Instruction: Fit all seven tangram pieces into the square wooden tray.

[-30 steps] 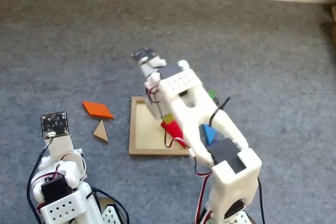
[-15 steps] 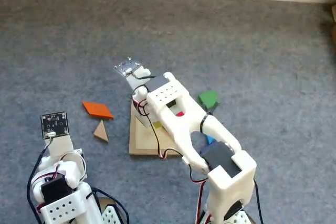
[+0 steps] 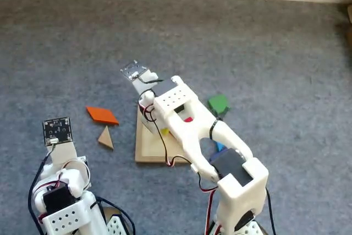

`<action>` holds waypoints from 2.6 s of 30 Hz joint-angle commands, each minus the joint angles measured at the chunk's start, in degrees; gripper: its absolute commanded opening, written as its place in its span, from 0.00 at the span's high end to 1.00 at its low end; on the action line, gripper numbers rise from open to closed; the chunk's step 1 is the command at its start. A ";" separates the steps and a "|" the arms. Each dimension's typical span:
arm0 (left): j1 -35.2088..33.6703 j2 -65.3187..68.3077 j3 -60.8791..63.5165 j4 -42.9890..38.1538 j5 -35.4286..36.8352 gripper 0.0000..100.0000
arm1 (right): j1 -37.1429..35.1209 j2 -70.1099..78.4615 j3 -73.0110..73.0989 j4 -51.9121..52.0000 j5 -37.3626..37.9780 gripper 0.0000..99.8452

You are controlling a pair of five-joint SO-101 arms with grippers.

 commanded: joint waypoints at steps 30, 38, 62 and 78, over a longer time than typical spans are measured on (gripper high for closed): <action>-0.75 -1.80 1.10 0.35 0.26 0.91 | 7.25 -4.44 -13.32 12.62 -0.53 0.84; -0.75 -1.80 1.10 0.35 0.26 0.91 | 8.57 -4.44 -19.30 12.70 -0.62 0.84; -0.84 -1.80 1.10 0.44 0.26 0.91 | 9.10 -4.35 -7.25 13.58 -5.01 1.00; -0.84 -1.80 1.10 0.44 0.26 0.91 | 11.30 -3.82 0.13 0.04 -4.66 1.00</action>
